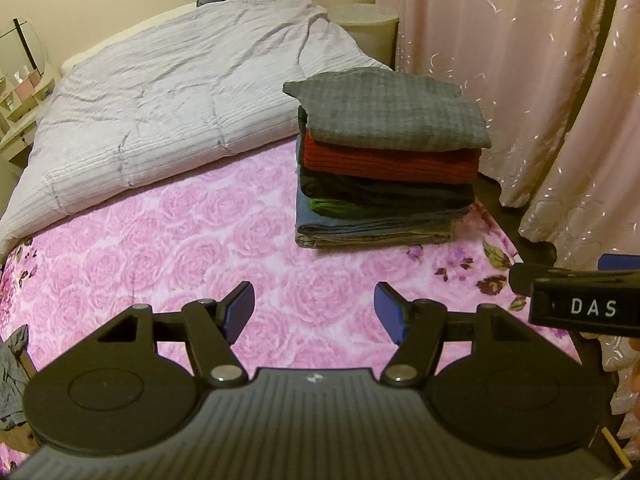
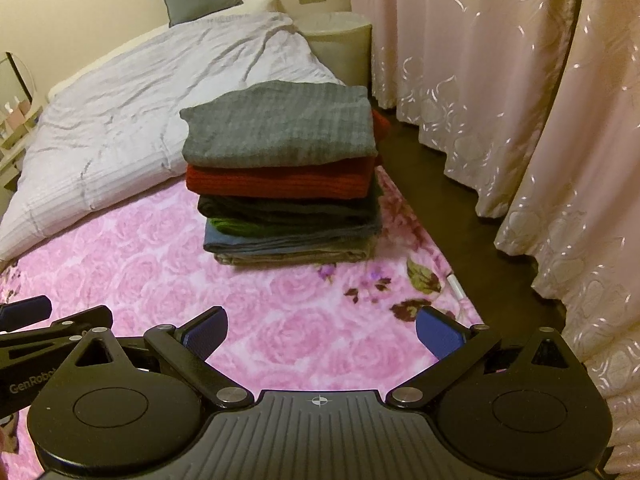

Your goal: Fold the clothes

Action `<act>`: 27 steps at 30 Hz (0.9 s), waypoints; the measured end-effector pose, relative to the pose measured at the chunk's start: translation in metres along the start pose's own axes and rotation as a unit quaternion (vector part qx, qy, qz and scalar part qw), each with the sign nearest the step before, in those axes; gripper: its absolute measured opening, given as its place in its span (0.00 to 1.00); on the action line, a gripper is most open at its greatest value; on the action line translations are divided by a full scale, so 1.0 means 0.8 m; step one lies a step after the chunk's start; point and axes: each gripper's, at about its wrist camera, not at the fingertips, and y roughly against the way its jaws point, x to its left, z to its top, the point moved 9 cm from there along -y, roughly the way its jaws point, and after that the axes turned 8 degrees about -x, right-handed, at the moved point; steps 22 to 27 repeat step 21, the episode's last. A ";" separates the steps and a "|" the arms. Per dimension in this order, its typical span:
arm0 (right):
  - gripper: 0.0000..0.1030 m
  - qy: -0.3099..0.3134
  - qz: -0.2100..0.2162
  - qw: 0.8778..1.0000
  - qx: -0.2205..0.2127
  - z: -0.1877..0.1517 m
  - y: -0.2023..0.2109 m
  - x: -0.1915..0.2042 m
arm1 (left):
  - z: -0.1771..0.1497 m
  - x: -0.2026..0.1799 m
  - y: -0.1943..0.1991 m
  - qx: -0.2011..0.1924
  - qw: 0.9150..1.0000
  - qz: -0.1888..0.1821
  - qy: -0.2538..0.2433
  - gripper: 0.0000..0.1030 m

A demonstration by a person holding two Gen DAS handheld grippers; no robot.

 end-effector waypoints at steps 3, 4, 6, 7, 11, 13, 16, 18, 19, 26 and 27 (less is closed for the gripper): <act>1.00 0.001 0.001 1.000 0.004 0.002 -0.008 0.000 | 0.001 0.000 -0.008 0.005 1.000 0.002 0.001 0.61; 1.00 0.001 0.002 1.000 0.006 0.002 -0.011 0.000 | 0.001 0.000 -0.010 0.006 1.000 0.003 0.001 0.61; 1.00 0.002 0.002 1.000 0.009 0.001 -0.017 0.000 | 0.000 0.000 -0.015 0.009 1.000 0.005 0.002 0.61; 1.00 0.002 0.002 1.000 0.011 0.001 -0.020 0.001 | 0.000 0.001 -0.017 0.011 1.000 0.005 0.002 0.61; 1.00 0.005 0.003 1.000 0.016 0.003 -0.030 0.000 | -0.001 0.001 -0.025 0.016 1.000 0.009 0.004 0.61; 1.00 0.006 0.003 1.000 0.018 0.005 -0.034 -0.002 | -0.001 0.000 -0.029 0.017 1.000 0.011 0.004 0.61; 1.00 0.004 0.001 1.000 0.020 0.006 -0.040 -0.005 | 0.002 -0.002 -0.033 0.016 1.000 0.013 0.004 0.61; 1.00 0.003 -0.001 1.000 0.021 0.006 -0.043 -0.007 | 0.004 -0.004 -0.035 0.012 1.000 0.014 0.003 0.61; 1.00 0.003 -0.001 1.000 0.022 0.007 -0.045 -0.008 | 0.006 -0.004 -0.036 0.009 1.000 0.015 0.003 0.61; 1.00 0.003 -0.002 1.000 0.022 0.008 -0.048 -0.010 | 0.009 -0.005 -0.037 0.001 1.000 0.015 -0.001 0.61; 1.00 0.003 -0.002 1.000 0.022 0.008 -0.048 -0.010 | 0.009 -0.005 -0.037 0.001 1.000 0.015 -0.001 0.61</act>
